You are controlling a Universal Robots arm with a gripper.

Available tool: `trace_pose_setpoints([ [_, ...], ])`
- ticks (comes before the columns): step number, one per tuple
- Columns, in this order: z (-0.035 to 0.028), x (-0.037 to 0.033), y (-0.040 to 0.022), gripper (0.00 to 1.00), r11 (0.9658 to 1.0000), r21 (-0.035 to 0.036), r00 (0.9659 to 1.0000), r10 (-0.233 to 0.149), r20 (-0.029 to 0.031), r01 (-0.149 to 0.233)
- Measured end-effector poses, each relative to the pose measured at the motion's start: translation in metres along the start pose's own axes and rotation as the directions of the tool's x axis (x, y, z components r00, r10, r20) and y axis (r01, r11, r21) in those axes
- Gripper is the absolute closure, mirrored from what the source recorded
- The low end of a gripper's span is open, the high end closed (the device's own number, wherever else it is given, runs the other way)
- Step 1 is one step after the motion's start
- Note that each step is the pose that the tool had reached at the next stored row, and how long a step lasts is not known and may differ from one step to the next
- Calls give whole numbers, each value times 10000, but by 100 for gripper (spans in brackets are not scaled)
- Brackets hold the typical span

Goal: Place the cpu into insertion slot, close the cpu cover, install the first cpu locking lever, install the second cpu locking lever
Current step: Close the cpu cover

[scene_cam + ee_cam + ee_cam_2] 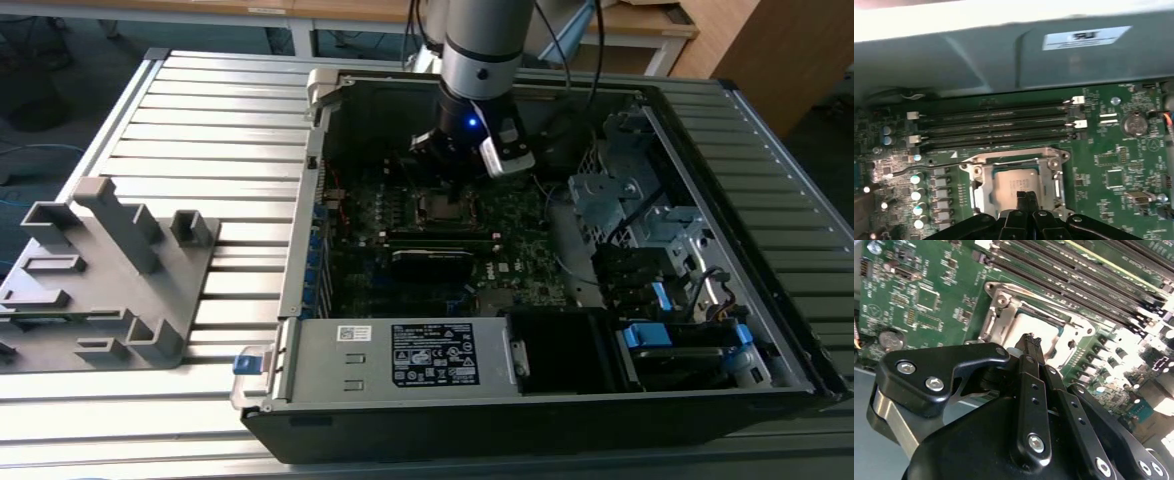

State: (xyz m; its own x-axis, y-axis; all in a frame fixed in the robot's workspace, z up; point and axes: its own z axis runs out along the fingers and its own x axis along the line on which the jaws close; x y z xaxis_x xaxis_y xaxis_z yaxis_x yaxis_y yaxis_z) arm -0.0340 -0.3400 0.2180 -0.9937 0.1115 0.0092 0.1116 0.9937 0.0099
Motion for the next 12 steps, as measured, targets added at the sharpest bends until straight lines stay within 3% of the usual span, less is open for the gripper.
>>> trace_pose_setpoints([
  [6, 7, 150, -16, 89, 10000, -4, 10000, -4, 24, 4],
  [12, 7, 168, -19, 89, 10000, -6, 10000, -5, 35, 5],
])
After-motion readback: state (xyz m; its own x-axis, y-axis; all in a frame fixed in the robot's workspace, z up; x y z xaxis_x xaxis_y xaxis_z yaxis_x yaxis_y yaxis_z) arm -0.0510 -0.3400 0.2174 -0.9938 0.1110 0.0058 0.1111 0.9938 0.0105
